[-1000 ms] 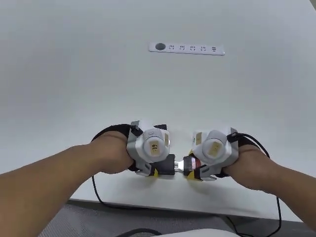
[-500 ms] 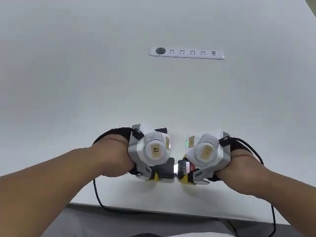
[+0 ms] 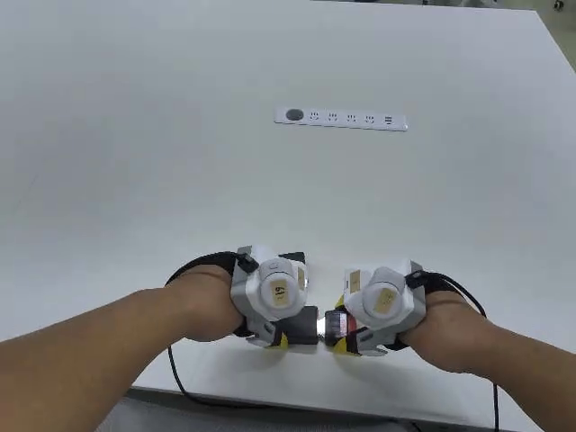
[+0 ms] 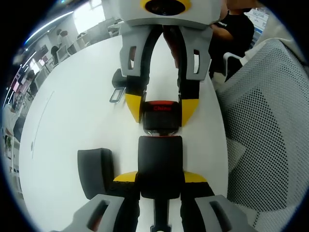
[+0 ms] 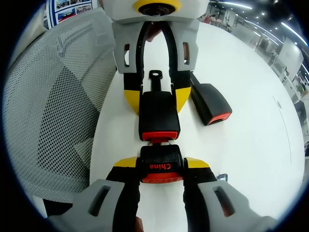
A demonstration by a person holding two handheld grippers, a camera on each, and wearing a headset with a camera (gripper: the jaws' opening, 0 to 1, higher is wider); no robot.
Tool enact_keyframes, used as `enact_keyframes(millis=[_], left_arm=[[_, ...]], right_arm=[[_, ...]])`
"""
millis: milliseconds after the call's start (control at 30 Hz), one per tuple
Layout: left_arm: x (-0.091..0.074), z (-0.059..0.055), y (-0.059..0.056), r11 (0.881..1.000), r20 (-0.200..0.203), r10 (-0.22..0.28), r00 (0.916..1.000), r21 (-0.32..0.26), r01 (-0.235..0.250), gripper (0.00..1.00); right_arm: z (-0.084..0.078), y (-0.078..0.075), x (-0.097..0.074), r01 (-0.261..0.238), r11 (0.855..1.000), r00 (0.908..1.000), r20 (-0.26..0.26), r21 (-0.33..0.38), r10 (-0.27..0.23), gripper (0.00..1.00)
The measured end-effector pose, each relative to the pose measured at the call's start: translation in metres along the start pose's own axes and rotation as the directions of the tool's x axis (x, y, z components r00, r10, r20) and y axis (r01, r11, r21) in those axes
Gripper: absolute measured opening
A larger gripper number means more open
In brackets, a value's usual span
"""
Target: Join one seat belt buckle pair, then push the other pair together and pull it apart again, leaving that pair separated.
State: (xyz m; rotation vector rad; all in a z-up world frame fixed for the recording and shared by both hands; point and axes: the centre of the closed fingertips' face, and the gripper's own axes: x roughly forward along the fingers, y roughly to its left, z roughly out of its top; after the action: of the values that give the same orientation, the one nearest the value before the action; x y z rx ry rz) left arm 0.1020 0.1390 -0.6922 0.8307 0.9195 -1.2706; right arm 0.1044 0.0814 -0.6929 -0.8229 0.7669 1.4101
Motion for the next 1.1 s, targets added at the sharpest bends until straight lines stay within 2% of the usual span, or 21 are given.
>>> enact_keyframes(millis=[433, 533, 667, 767, 867, 933, 1100], left_arm=[[0.002, 0.000, 0.002, 1.000, 0.000, 0.003, 1.0000, -0.016, -0.003, 0.32], [0.001, 0.002, 0.001, 1.000, -0.039, 0.007, 0.9992, 0.002, -0.007, 0.33], [0.000, 0.001, 0.001, 1.000, -0.055, 0.015, 0.9984, -0.004, -0.016, 0.33], [0.000, 0.000, -0.001, 1.000, -0.054, 0.011, 0.9985, -0.027, -0.013, 0.34], [-0.001, 0.000, -0.001, 1.000, -0.057, 0.018, 0.9982, -0.018, -0.019, 0.35], [-0.003, 0.000, -0.002, 1.000, -0.054, 0.025, 0.9982, -0.012, -0.026, 0.38], [-0.019, 0.011, -0.001, 0.999, -0.020, 0.039, 0.9990, -0.010, -0.039, 0.42]], right_arm=[[0.000, -0.001, 0.001, 0.014, 0.999, 0.9991, 0.041, 0.036, -0.015, 0.34], [0.000, -0.001, 0.001, 0.011, 0.999, 0.9997, 0.024, 0.033, -0.012, 0.34], [0.000, -0.002, 0.001, 0.016, 0.999, 0.9999, 0.005, 0.030, -0.016, 0.35], [0.000, -0.003, 0.000, 0.043, 0.999, 0.9991, -0.002, 0.007, -0.043, 0.35], [0.001, 0.001, -0.003, 0.050, 0.999, 0.9987, 0.000, 0.008, -0.050, 0.36], [0.005, -0.002, -0.008, 0.052, 0.998, 0.9982, 0.028, 0.023, -0.053, 0.36], [0.015, -0.007, -0.026, 0.067, 0.997, 0.9959, 0.058, 0.038, -0.070, 0.40]])
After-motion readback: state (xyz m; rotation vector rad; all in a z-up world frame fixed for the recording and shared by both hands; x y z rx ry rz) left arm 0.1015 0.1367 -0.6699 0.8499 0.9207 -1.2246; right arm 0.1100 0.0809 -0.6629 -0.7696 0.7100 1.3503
